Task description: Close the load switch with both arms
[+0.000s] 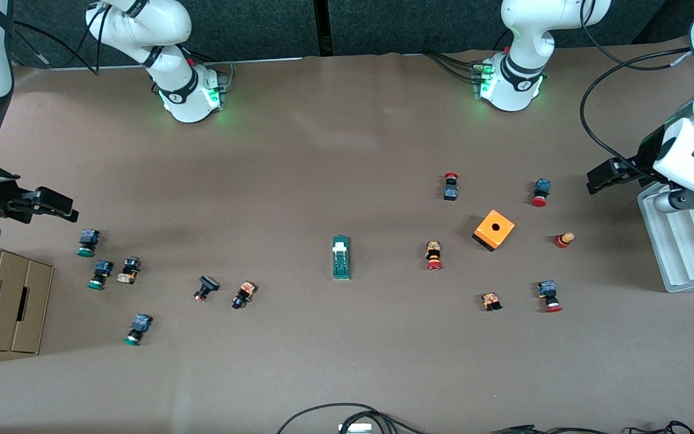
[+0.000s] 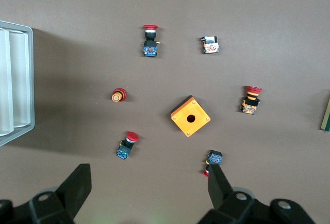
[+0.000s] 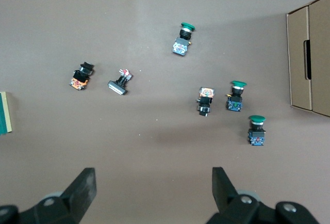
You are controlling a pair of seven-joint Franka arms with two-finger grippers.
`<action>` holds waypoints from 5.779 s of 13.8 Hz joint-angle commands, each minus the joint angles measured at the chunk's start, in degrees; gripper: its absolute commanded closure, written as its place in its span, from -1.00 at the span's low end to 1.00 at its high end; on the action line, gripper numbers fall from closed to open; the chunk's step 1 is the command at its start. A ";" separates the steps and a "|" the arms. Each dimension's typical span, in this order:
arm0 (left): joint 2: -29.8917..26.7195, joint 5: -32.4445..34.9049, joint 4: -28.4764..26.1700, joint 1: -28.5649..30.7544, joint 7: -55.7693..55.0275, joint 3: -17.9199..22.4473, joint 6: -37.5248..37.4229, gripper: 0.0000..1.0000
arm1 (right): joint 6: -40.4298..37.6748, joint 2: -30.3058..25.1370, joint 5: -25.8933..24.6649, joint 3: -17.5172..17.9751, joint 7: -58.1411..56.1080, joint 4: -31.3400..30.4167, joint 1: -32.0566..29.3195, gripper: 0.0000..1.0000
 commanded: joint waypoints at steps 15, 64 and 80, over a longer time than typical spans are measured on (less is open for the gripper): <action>2.24 -0.37 2.92 -0.44 -6.04 -0.90 -0.78 -0.98 | -0.19 0.18 -1.59 0.01 0.07 0.62 0.14 -1.00; 47.84 95.75 -2.01 -39.64 -120.82 -21.38 27.70 -0.99 | 10.26 16.80 7.82 0.27 -39.39 2.03 2.76 -0.99; 55.85 112.48 -1.12 -41.40 -128.32 -21.20 18.47 -0.49 | 11.85 17.59 7.99 0.36 -48.35 1.24 8.84 -0.99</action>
